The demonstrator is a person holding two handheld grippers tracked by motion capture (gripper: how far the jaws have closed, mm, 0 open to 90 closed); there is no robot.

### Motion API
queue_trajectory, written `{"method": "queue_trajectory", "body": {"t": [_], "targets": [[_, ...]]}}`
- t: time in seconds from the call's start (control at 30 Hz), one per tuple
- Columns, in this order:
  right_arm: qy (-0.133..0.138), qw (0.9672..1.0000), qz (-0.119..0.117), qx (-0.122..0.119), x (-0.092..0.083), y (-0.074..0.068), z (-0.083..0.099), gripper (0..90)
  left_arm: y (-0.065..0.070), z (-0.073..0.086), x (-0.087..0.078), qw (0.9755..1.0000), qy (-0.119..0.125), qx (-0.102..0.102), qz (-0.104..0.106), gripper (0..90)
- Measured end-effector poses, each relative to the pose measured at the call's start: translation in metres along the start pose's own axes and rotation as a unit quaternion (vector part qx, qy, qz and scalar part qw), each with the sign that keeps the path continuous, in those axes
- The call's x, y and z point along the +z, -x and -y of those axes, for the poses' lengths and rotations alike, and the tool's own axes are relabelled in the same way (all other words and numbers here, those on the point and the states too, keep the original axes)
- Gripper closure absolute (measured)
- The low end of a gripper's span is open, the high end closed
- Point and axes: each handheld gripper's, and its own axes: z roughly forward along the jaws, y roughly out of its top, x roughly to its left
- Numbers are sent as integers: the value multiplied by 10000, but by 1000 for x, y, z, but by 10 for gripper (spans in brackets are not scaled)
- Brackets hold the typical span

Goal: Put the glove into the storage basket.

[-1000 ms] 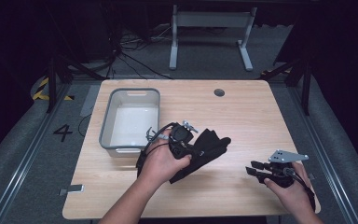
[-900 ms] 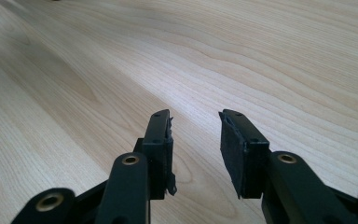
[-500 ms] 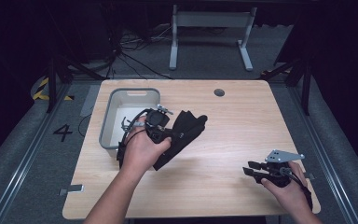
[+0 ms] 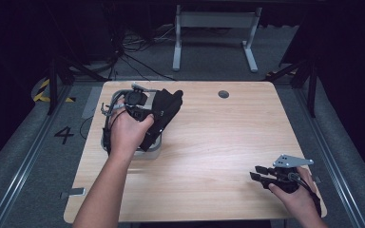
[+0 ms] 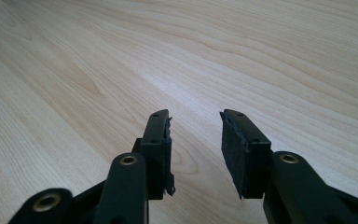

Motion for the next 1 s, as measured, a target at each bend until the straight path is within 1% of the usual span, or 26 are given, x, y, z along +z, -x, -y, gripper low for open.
{"method": "queue_trajectory", "body": {"t": [0.07,0.23,0.27,0.3,0.33,0.4,0.43,0.47,0.53,0.57,0.67,0.73,0.8,0.87,0.97,1.0], "targets": [[20,10000,20,28,-3,0,1,626,-5,-3,2,9999,9,-68,-78,666],[25,10000,39,32,-4,0,3,625,-18,-6,7,9989,46,-357,-285,666],[19,10000,34,33,-4,0,3,625,-20,-6,7,9985,39,-392,-376,666],[19,10000,34,32,-4,0,3,624,-23,-6,8,9975,47,-435,-548,666],[22,10000,32,31,-4,0,3,622,-26,-6,10,9970,58,-506,-585,666],[24,10000,24,32,-4,0,3,619,-33,-6,13,9963,68,-665,-534,666],[27,10000,26,35,-4,-1,3,617,-36,-6,15,9960,49,-724,-525,665],[21,10000,25,34,-4,-1,3,616,-39,-6,18,9956,7,-756,-561,666],[19,10000,10,24,-4,-2,3,614,-45,-6,25,9940,-55,-838,-701,665],[19,10000,9,17,-3,-2,4,614,-47,-6,27,9935,-81,-872,-721,665],[11,10000,25,2,-3,-2,4,614,-55,-5,36,9907,-151,-1060,-845,665],[10,10000,28,-8,-3,-2,4,614,-59,-2,43,9887,-243,-1190,-874,664],[11,10000,26,-20,-3,-3,4,614,-62,1,49,9880,-322,-1228,-884,664],[13,10000,20,-36,-3,-3,4,614,-66,3,55,9859,-424,-1315,-944,664],[17,10000,3,-44,-2,-4,3,613,-72,7,62,9838,-471,-1444,-952,664],[19,10000,-1,-48,-2,-4,3,613,-74,9,64,9832,-527,-1469,-951,663]]}}
